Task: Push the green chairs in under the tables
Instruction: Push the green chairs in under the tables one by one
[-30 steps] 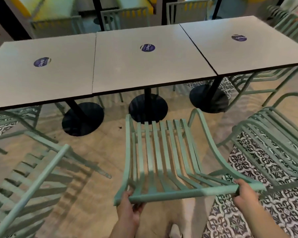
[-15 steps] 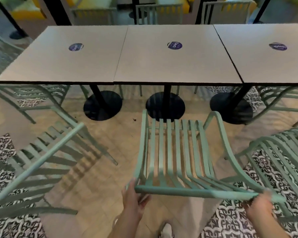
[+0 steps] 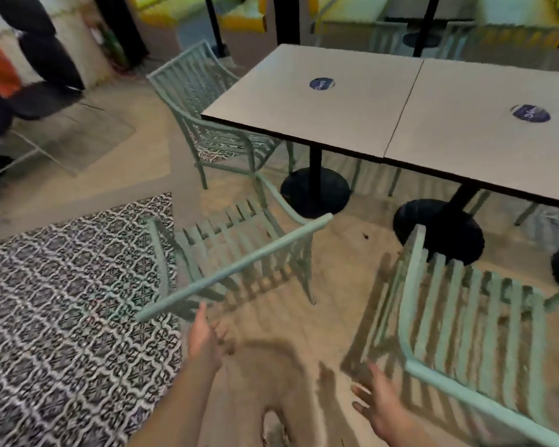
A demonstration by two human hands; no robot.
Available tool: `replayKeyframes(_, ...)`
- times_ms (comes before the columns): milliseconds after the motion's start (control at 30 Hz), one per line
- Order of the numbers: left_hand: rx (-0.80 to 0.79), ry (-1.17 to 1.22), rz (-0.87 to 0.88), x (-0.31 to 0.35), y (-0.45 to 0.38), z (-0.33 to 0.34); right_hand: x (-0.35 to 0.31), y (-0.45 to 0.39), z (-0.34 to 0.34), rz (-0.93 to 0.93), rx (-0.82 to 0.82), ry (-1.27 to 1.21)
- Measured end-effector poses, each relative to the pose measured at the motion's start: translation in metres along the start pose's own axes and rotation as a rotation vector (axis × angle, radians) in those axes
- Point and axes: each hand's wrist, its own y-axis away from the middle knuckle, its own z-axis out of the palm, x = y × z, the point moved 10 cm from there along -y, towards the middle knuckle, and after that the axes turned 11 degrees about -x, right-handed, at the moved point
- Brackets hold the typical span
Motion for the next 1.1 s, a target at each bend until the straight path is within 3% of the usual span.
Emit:
replayKeyframes(133, 0.001, -0.038, -0.051, 0.035, -0.018, -0.039, -0.06, -0.012, 0.121, -0.092, -0.189, 0.079)
replayKeyframes(367, 0.037, 0.178, -0.091, 0.054, -0.041, -0.066, -0.161, -0.031, 0.205, -0.209, -0.196, -0.03)
replayKeyframes(733, 0.135, 0.481, -0.108, 0.057, -0.073, -0.059, -0.22, -0.077, 0.219, -0.154, -0.121, -0.238)
replayKeyframes(933, 0.213, 0.467, -0.159, 0.058, -0.085, -0.071, -0.238, -0.1, 0.211, -0.157, -0.072, -0.131)
replayKeyframes(1100, 0.255, 0.457, -0.104, 0.062, -0.091, -0.079, -0.238, -0.123, 0.205, -0.148, -0.017, -0.062)
